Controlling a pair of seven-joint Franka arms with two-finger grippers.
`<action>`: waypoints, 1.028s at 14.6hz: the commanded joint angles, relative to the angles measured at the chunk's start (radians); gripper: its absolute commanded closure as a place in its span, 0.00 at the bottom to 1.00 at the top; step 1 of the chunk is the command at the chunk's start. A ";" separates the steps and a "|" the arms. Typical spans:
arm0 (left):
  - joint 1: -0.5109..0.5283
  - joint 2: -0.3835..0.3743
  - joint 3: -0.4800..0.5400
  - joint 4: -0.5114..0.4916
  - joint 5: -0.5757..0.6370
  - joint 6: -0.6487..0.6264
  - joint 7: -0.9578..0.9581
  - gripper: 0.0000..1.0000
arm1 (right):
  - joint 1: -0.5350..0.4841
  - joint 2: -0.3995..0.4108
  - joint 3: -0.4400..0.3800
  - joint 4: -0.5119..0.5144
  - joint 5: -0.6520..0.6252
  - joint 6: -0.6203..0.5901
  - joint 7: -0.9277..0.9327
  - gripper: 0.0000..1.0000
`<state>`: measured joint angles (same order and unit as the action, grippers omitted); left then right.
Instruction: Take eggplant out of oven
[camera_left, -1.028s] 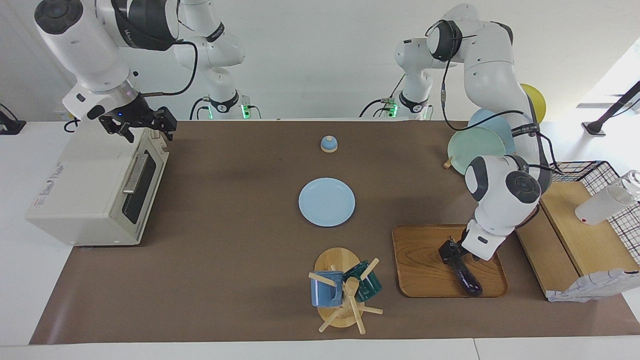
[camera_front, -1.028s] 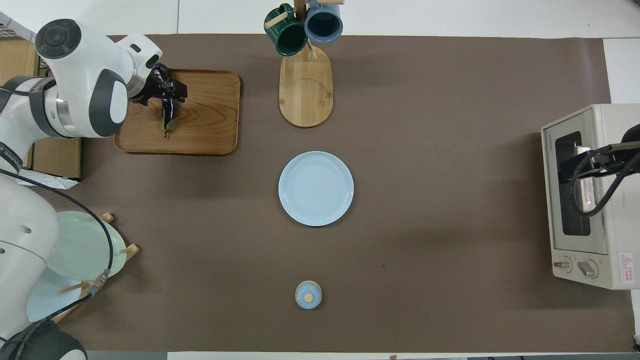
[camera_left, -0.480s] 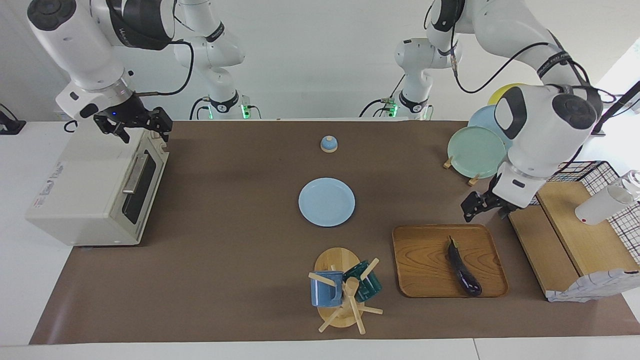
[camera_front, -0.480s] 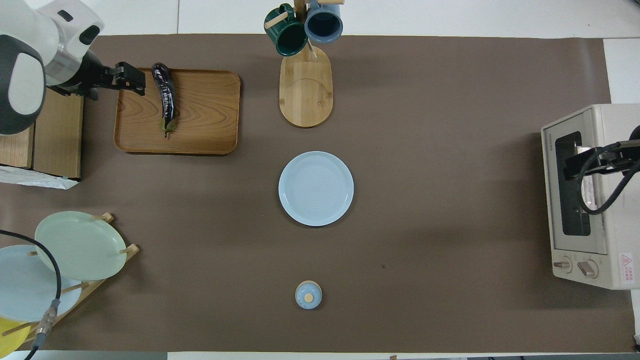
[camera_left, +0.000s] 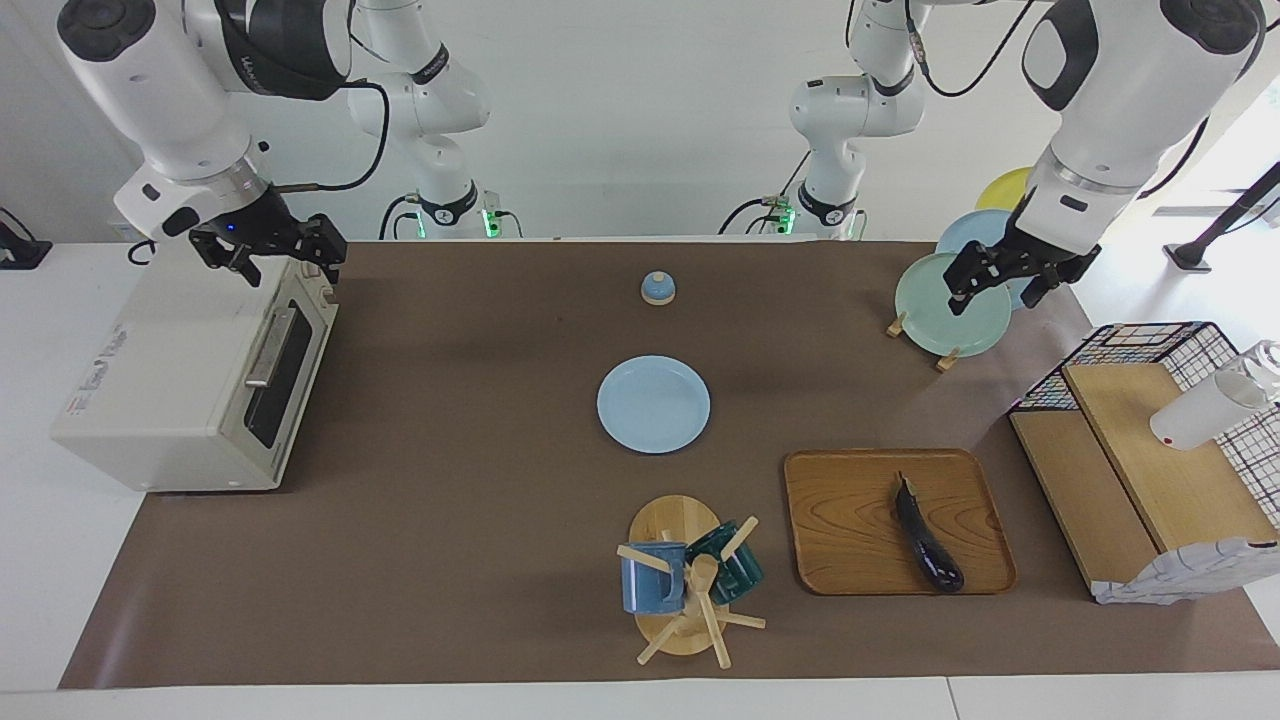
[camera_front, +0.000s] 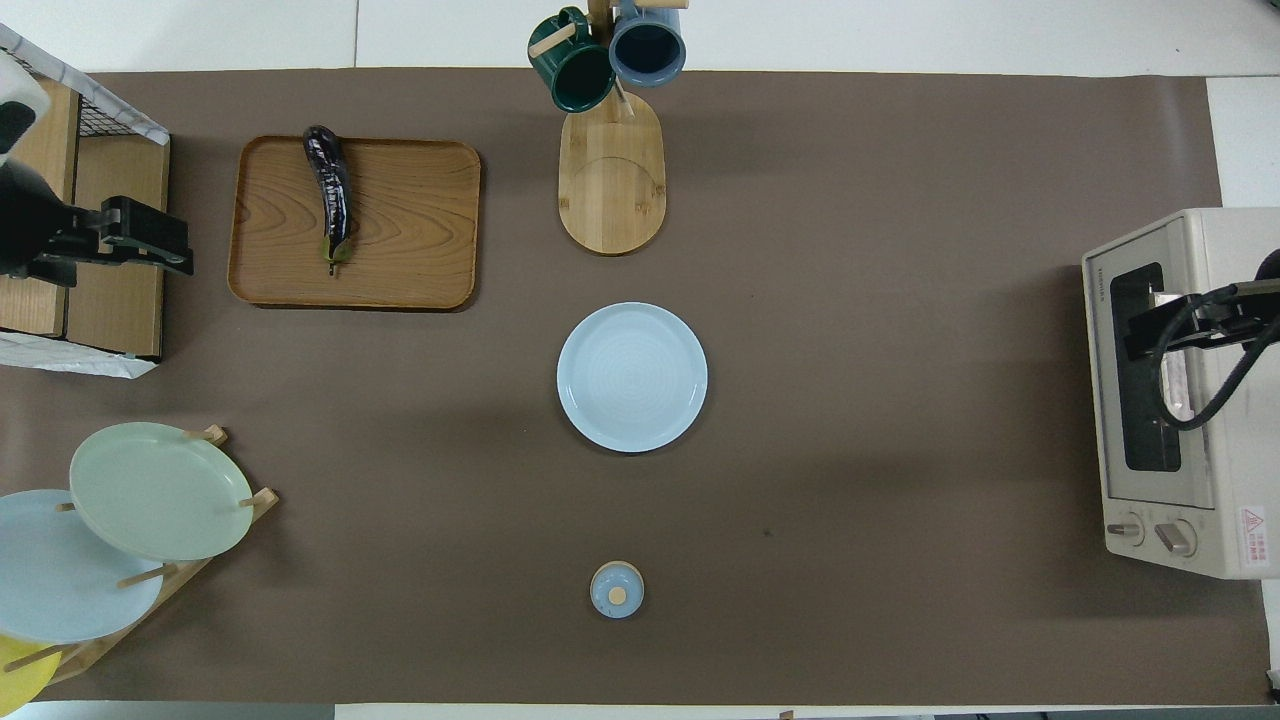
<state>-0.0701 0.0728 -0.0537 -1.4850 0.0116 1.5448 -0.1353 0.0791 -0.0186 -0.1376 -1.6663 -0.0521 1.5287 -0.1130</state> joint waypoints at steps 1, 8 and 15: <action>-0.002 -0.073 -0.003 -0.110 0.019 -0.017 0.006 0.00 | -0.005 -0.007 -0.005 -0.004 0.028 0.004 0.003 0.00; -0.007 -0.117 -0.009 -0.155 -0.028 -0.002 -0.009 0.00 | -0.030 -0.018 -0.008 -0.004 0.026 -0.005 0.001 0.00; 0.073 -0.120 -0.084 -0.143 -0.042 -0.012 -0.010 0.00 | -0.027 -0.018 -0.005 -0.004 0.026 -0.004 0.001 0.00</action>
<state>-0.0211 -0.0228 -0.1146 -1.6054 -0.0138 1.5311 -0.1383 0.0571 -0.0255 -0.1441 -1.6658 -0.0521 1.5286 -0.1129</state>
